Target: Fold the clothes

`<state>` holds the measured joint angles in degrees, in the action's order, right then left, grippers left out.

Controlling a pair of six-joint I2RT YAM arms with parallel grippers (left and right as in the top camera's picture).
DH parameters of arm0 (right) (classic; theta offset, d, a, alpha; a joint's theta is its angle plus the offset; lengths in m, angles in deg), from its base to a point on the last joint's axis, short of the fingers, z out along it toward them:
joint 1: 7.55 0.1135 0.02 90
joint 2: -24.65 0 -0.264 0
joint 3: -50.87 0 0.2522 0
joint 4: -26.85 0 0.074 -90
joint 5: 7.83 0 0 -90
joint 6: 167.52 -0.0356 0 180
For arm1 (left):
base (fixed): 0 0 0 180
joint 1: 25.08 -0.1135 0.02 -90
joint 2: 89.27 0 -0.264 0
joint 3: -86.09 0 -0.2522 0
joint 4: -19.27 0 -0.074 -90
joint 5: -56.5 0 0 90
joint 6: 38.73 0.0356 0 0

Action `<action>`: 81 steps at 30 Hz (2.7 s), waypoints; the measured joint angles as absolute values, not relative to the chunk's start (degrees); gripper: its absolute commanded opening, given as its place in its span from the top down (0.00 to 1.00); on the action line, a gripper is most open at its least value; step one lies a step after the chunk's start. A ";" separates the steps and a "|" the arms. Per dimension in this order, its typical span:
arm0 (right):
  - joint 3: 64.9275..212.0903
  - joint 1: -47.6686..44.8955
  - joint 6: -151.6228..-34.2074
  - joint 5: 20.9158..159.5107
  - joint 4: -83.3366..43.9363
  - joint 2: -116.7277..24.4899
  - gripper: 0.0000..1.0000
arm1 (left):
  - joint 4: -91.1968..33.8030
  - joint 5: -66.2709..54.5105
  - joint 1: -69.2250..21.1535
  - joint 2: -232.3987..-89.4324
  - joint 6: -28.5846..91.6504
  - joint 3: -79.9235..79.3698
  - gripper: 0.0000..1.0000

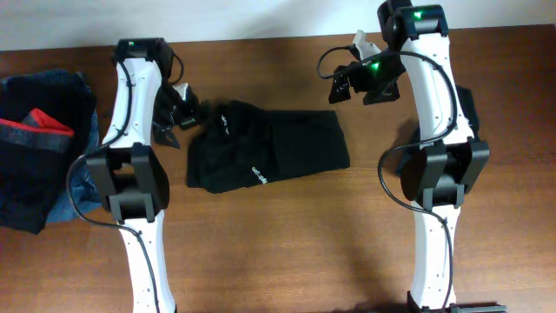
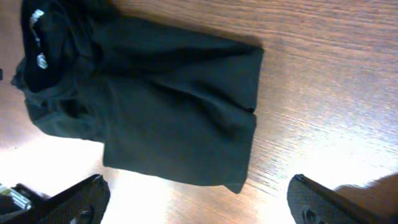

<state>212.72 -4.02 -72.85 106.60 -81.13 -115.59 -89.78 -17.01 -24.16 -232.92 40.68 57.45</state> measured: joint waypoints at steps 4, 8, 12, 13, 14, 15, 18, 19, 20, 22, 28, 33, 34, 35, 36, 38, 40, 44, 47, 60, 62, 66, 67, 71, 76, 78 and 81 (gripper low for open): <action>212.72 -4.04 -71.65 105.09 -81.50 -115.59 0.02 | -82.04 -11.45 -24.16 -233.08 43.02 51.15 0.23; 212.72 -4.04 -71.17 104.50 -81.70 -115.59 0.01 | -79.31 -6.27 -24.16 -233.10 47.19 47.61 0.23; 212.72 -4.04 -71.06 104.45 -81.70 -115.59 0.01 | -77.43 -1.12 -24.16 -233.10 55.26 43.85 0.25; 212.72 -4.04 -71.06 104.43 -81.70 -115.59 0.01 | -76.95 -0.39 -24.16 -233.10 56.64 42.83 0.28; 212.72 -4.04 -71.06 104.43 -81.68 -115.59 0.01 | -75.83 0.50 -24.18 -233.10 58.32 41.25 0.35; 212.72 -4.04 -71.06 104.43 -81.68 -115.59 0.00 | -75.42 1.33 -24.27 -233.08 59.30 40.40 0.49; 212.72 -4.04 -71.06 104.23 -81.70 -115.59 0.00 | -72.84 2.91 -24.96 -232.92 61.23 37.67 0.96; 212.72 -4.04 -71.04 104.23 -81.68 -115.59 0.00 | -72.51 3.19 -25.14 -232.95 61.33 37.23 0.99; 212.72 -4.04 -71.06 104.26 -81.70 -115.59 0.00 | -71.90 3.26 -25.29 -232.95 61.58 36.62 0.99; 212.72 -4.04 -71.06 104.23 -81.70 -115.59 0.00 | -71.55 3.41 -25.53 -232.97 62.03 36.31 0.99; 212.72 -4.04 -71.08 104.23 -81.72 -115.59 0.00 | -71.66 4.06 -28.57 -232.97 62.23 36.29 0.99; 212.72 -4.04 -71.06 104.23 -81.70 -115.59 0.00 | -72.38 3.78 -35.48 -231.20 62.21 36.18 0.99; 212.72 -4.04 -71.06 104.23 -81.70 -115.59 0.00 | -72.51 3.34 -36.61 -230.13 62.23 36.18 0.99; 212.72 -4.04 -71.06 104.26 -81.70 -115.59 0.00 | -72.51 2.93 -37.20 -229.32 62.23 36.18 0.99; 212.72 -4.04 -71.06 104.23 -81.72 -115.59 0.00 | -72.53 2.38 -37.64 -228.40 62.23 36.18 0.99; 212.72 -4.04 -71.06 104.23 -82.07 -115.59 0.00 | -72.64 1.84 -37.62 -227.59 62.21 36.20 0.99; 212.72 -4.04 -71.08 104.23 -82.37 -115.59 0.00 | -72.71 1.64 -37.34 -227.20 62.14 36.33 0.99; 212.72 -4.04 -71.08 104.23 -82.53 -115.59 0.00 | -72.90 0.94 -35.57 -225.38 61.51 39.07 0.99; 212.72 -4.04 -71.04 104.23 -82.55 -115.59 0.00 | -72.92 0.57 -32.79 -223.11 61.31 41.91 0.99; 212.72 -4.02 -71.01 104.23 -83.93 -115.59 0.01 | -70.59 -13.40 -6.34 -219.55 58.62 50.58 0.99; 212.72 -4.04 -71.01 104.23 -83.93 -115.59 0.01 | -70.50 -16.52 -2.34 -219.55 58.52 50.58 0.99; 212.72 -4.04 -70.99 104.23 -83.90 -115.59 0.01 | -70.19 -22.40 5.13 -219.55 58.49 50.58 0.98; 212.72 -4.04 -70.99 104.23 -83.93 -115.59 0.01 | -70.17 -23.89 6.64 -219.55 58.47 50.58 0.97; 212.72 -4.33 -70.80 103.58 -83.93 -115.59 0.01 | -70.37 -28.94 11.65 -219.68 56.94 50.58 0.97; 212.72 -4.50 -70.84 102.73 -83.90 -115.59 0.01 | -70.32 -31.28 12.15 -223.02 55.94 51.11 0.98; 212.72 -4.46 -70.84 102.46 -83.66 -115.59 0.01 | -70.35 -31.65 12.19 -224.77 55.52 51.09 0.98; 212.79 -5.05 -71.89 102.60 -81.17 -115.59 0.01 | -70.08 -32.02 12.19 -225.69 55.11 51.09 0.98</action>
